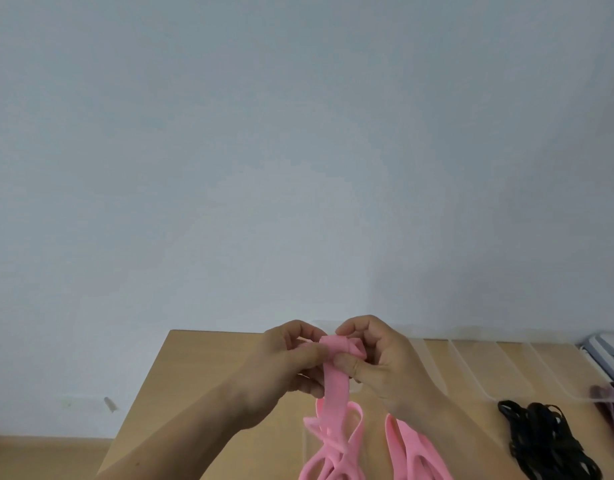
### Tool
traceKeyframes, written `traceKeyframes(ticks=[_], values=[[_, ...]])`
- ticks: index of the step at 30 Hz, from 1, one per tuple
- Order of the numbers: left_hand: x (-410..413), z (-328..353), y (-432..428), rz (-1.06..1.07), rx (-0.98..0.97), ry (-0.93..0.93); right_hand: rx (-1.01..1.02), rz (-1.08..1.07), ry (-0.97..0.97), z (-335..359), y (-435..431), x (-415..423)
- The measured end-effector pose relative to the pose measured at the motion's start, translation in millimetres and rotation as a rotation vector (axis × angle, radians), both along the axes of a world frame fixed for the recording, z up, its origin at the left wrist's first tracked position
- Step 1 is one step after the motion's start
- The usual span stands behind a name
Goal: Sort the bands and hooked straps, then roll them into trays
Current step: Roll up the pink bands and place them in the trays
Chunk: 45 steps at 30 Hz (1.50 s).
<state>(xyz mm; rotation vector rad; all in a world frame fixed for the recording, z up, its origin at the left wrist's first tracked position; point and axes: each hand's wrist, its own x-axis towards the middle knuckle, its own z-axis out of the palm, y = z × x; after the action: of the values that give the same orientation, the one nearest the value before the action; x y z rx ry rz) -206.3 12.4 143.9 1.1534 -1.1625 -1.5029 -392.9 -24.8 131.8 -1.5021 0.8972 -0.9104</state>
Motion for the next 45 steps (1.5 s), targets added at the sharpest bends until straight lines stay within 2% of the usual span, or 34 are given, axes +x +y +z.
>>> traceKeyframes(ticks=[9, 13, 18, 29, 35, 41, 45], values=[[-1, -6, 1, -0.015, -0.016, 0.056, 0.12, 0.015, -0.109, 3, 4, -7], [-2, -11, 0, 0.016, -0.04, 0.031, 0.187, 0.004, -0.015, 6, 5, -6], [-2, -11, 2, 0.004, -0.017, 0.054, 0.099, -0.005, 0.044, 7, 6, -7], [-1, -1, 4, -0.128, 0.136, 0.184, 0.062, -0.035, -0.057, 1, 8, -7], [1, -1, 1, -0.087, 0.179, 0.147, -0.018, 0.006, 0.005, -5, 8, -6], [-1, -3, 1, -0.022, 0.132, 0.141, 0.039, 0.049, -0.069, -6, 8, -7], [-3, -3, 0, -0.03, 0.053, 0.139, 0.141, -0.009, -0.093, -6, 7, -6]])
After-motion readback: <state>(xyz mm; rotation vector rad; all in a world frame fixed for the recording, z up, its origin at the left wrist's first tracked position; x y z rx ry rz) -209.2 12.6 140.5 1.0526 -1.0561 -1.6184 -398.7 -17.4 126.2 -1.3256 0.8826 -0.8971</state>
